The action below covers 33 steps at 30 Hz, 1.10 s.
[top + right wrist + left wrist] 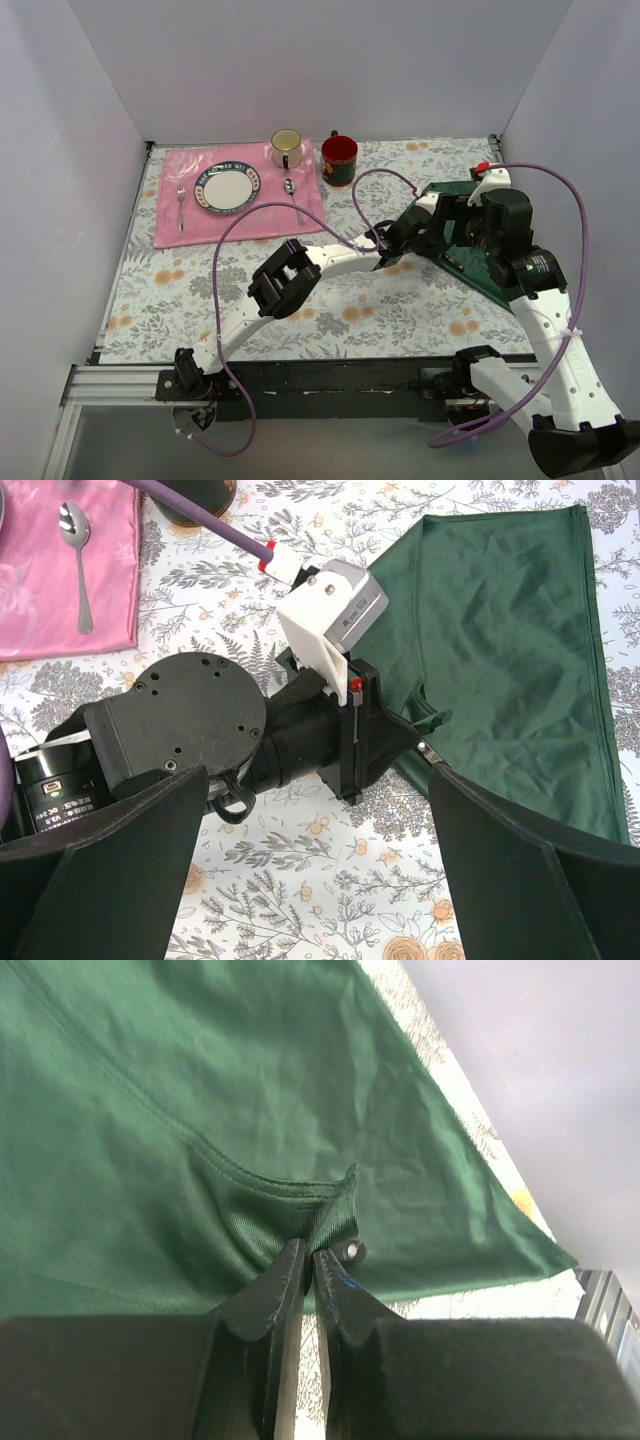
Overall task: Fold the napkin, place the utensils inside, and roll it up
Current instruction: Fold the napkin
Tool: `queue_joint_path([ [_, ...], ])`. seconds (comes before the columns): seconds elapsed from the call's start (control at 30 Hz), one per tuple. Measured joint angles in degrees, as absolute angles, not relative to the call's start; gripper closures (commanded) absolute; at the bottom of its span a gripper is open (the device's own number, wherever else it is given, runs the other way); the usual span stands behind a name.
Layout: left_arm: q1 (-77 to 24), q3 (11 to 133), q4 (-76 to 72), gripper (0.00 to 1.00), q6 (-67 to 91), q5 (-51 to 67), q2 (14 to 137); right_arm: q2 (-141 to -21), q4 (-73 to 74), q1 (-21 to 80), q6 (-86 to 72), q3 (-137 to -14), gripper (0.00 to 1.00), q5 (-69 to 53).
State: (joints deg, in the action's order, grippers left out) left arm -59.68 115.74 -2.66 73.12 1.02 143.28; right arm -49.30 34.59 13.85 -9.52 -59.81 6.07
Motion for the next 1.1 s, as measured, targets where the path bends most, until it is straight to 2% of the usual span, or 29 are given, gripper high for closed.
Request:
queue_joint_path([
  [0.2, -59.92, 114.08, -2.79, 0.84, 73.52, 2.50, 143.31, -49.45, 34.57, 13.85, -9.78, -59.81, 0.01, 6.07],
  [0.23, -59.92, 114.04, -2.76, 0.75, 73.54, 2.66, 143.31, -49.45, 34.59, 13.85, -9.89, -59.81, 0.01, 6.04],
  [0.3, -59.90, 114.04, -2.81, 0.69, 73.56, 3.09, 143.33, -49.47, 34.59, 13.85, -10.09, -59.81, 0.01, 6.04],
  [0.37, -59.92, 114.04, -3.01, 0.55, 73.87, 3.60, 143.33, -49.50, 34.59, 13.85, -10.37, -59.81, 0.01, 6.07],
  [0.53, -59.96, 114.02, -3.01, 0.42, 74.52, 4.93, 143.31, -51.77, 35.35, 13.85, -12.43, -60.05, 0.01, 7.84],
  [0.77, -59.81, 105.93, -3.53, 0.41, 75.81, 7.64, 138.02, -62.24, 43.22, 12.99, -17.02, -69.58, 0.01, 12.49],
  [1.07, -55.46, 84.95, 2.24, 0.38, 82.94, 6.26, 114.54, -67.42, 46.19, 7.73, -19.31, -80.79, 0.01, 15.55],
  [1.1, -54.28, 82.87, 3.51, 0.37, 83.72, 5.80, 111.55, -68.20, 46.13, 7.29, -19.44, -80.53, 0.04, 15.29],
])
